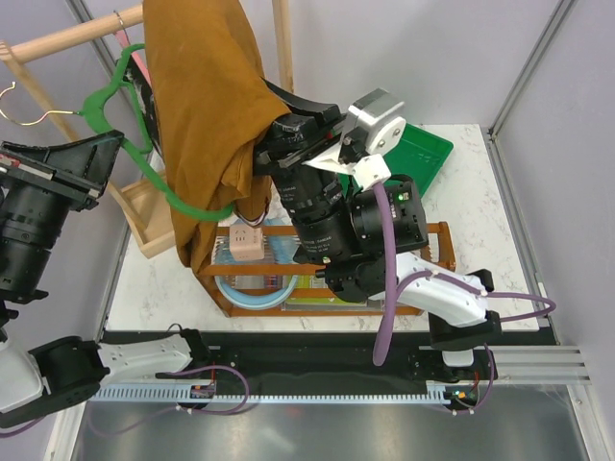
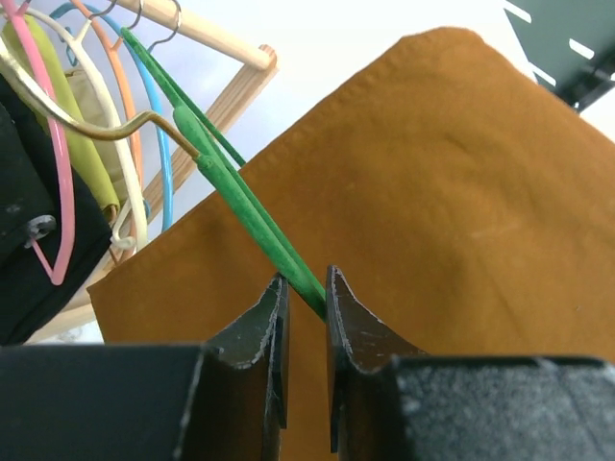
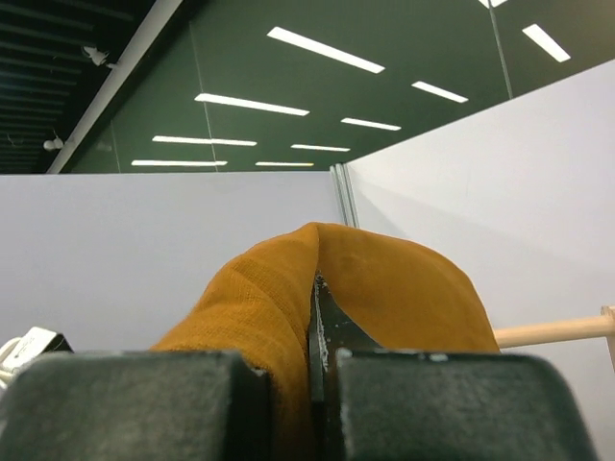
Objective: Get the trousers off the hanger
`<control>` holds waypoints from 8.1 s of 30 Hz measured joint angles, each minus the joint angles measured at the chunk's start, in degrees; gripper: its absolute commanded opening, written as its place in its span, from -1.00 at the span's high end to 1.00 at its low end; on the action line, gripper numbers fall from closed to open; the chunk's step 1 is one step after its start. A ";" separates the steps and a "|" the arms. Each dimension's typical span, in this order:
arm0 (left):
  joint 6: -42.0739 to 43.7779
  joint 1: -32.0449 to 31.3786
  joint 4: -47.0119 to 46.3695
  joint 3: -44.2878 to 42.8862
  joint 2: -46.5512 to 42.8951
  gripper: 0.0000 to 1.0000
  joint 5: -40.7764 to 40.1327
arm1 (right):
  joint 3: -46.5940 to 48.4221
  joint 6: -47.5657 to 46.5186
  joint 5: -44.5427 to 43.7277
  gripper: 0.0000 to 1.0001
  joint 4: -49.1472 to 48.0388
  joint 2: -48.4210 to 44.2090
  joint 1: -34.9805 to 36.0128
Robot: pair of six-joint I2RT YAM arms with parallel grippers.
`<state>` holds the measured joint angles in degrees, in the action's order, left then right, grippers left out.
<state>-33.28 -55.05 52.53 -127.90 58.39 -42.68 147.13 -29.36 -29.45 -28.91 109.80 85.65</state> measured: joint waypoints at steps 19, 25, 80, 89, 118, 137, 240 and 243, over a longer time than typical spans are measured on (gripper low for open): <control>6.16 0.00 -1.20 5.38 -11.76 0.96 2.73 | -3.56 26.88 -11.65 0.99 -2.93 -3.63 -7.98; 5.92 -0.07 0.57 6.58 -11.63 0.96 2.69 | -3.91 35.12 -13.22 1.00 -2.71 -4.96 -11.15; 8.74 -0.04 3.43 -3.30 -7.39 0.96 -1.70 | -21.62 21.20 -15.41 1.00 20.85 -6.99 -57.02; 8.90 -0.04 2.05 -2.95 -7.37 0.96 -1.84 | -36.87 29.14 -15.52 0.98 28.44 -9.33 -66.84; 12.26 -0.04 4.39 5.77 -11.28 0.96 -7.02 | -18.29 47.74 5.09 -0.57 65.00 1.64 -66.40; 35.95 -0.24 -3.78 11.91 -9.86 0.96 -23.45 | -17.90 56.98 24.61 -0.59 78.51 -19.74 -53.66; 19.19 50.05 -2.91 15.41 12.74 -0.55 23.52 | -29.86 58.73 37.62 -0.68 88.06 -29.16 -53.66; 15.13 50.05 -1.44 14.64 10.25 -0.56 30.67 | -32.50 59.30 36.52 -0.70 88.04 -32.26 -53.66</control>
<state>-18.15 -4.99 51.09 -113.25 68.64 -12.01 114.63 29.93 7.07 59.13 77.54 31.99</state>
